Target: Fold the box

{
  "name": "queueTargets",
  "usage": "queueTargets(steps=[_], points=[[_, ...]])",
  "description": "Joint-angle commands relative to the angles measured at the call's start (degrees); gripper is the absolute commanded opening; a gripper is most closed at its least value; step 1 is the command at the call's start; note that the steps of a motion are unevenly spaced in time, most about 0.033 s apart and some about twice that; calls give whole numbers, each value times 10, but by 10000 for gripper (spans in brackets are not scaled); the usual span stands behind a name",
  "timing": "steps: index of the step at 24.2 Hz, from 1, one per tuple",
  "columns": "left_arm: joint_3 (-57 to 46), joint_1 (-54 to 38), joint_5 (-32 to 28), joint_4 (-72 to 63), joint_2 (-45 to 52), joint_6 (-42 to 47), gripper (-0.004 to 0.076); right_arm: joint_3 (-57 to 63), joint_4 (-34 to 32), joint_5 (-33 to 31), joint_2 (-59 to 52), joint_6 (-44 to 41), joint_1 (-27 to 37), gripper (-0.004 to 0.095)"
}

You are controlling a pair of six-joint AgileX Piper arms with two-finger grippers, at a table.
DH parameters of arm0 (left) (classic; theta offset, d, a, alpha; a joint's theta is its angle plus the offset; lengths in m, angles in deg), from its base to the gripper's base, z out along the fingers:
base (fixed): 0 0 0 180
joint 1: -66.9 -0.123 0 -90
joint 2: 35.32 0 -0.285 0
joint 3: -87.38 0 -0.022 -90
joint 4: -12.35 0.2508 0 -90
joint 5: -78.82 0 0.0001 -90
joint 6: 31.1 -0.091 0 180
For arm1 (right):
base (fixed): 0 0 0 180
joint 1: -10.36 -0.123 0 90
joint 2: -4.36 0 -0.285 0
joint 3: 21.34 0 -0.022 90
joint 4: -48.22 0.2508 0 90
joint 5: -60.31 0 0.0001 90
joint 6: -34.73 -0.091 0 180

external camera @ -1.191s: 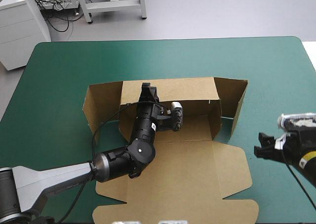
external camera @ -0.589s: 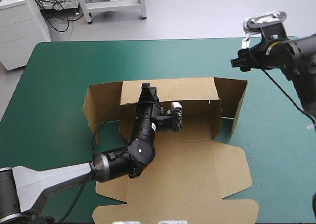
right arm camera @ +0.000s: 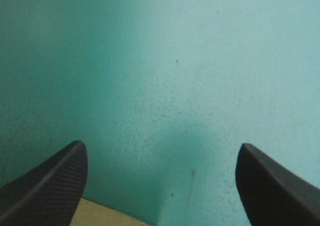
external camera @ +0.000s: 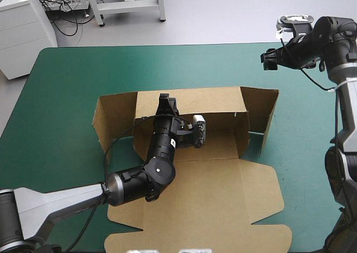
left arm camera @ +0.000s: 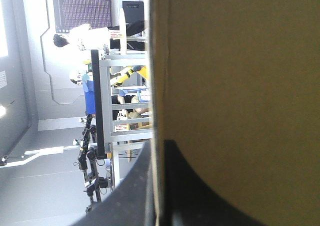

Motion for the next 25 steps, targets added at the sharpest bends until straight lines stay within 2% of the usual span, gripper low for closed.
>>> queueTargets(steps=[1,5,11,16,21,25], points=[[15,4,38,57,20,6,-32,-12,15,-1,-28,16,4,752],[15,4,42,57,20,-7,-32,25,16,-1,-33,33,4,752],[15,4,46,57,20,-7,-32,95,82,0,-54,77,4,752],[15,4,46,57,20,-7,-32,122,86,0,-73,78,4,751],[15,4,46,57,20,-7,-32,210,86,2,-126,98,4,751],[15,4,46,57,20,-7,-32,311,87,53,-174,108,4,738]])
